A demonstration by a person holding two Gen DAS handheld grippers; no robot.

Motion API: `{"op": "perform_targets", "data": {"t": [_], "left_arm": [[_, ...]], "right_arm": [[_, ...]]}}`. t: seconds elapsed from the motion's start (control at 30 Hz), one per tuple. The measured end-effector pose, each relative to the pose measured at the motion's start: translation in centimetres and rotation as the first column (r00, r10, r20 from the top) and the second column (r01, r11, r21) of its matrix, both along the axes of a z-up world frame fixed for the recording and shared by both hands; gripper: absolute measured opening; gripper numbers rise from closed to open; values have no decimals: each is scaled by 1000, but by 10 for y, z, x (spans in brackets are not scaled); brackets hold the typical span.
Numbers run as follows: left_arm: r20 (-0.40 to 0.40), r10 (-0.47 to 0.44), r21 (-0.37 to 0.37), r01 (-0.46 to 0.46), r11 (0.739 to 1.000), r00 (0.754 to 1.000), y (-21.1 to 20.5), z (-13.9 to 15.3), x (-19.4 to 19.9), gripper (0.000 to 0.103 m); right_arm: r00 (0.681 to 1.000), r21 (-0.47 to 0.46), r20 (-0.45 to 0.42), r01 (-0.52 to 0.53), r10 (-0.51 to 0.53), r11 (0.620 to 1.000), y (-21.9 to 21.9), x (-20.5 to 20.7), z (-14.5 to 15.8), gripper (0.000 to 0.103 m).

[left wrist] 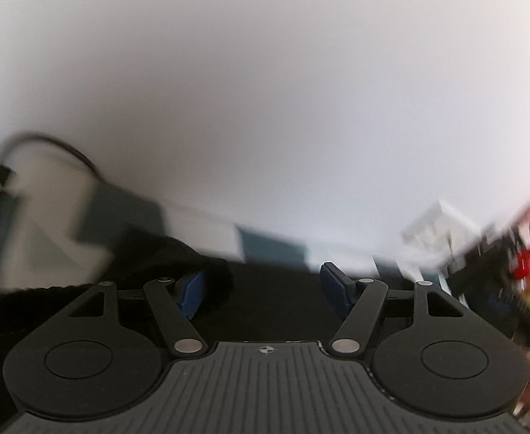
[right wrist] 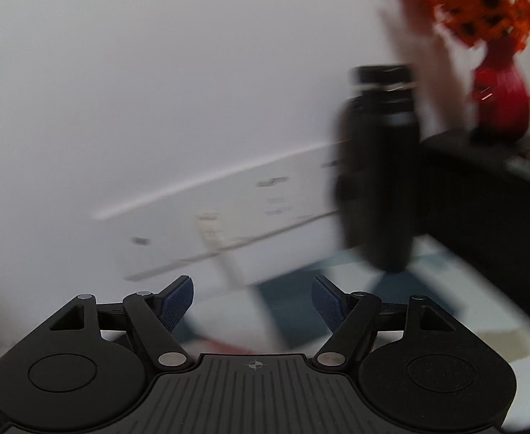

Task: Fold clothes
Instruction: 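Open both tools and release the black garment onto the table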

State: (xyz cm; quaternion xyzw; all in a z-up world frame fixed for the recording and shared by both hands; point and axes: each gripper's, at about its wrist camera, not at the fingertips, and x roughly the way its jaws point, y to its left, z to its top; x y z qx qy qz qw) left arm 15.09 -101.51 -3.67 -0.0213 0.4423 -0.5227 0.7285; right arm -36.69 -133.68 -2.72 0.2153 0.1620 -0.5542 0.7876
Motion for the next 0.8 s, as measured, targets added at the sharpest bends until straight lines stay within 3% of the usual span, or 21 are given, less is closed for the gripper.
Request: {"op": "perform_targets", "data": {"t": [0.07,0.17,0.4,0.6,0.8], "left_arm": [[-8,7,35,-7,999,1000,-18,-13,-27,68],[-9,10,76,-9,997,1000,-40,-29,-70,67],[104,15,188,-35,982,994,-73,-53,-117,67],[255,-1,242,-63,968,967,-84,-60,-142,69],[318,-14,299,-86,950,948,-96,-64,-152,69]], "right_arm": [[1000,-2,-14,17,-17,1000,-3,-33,9,68],[997,62,-74,-13,18,998,-11,-64,-7,67],[972,172,-97,-197,215,965,-25,-71,-48,60],[904,236,-135,-368,405,899,-50,-43,-59,60],[817,279,-168,-498,552,821,-60,-24,-56,68]]}}
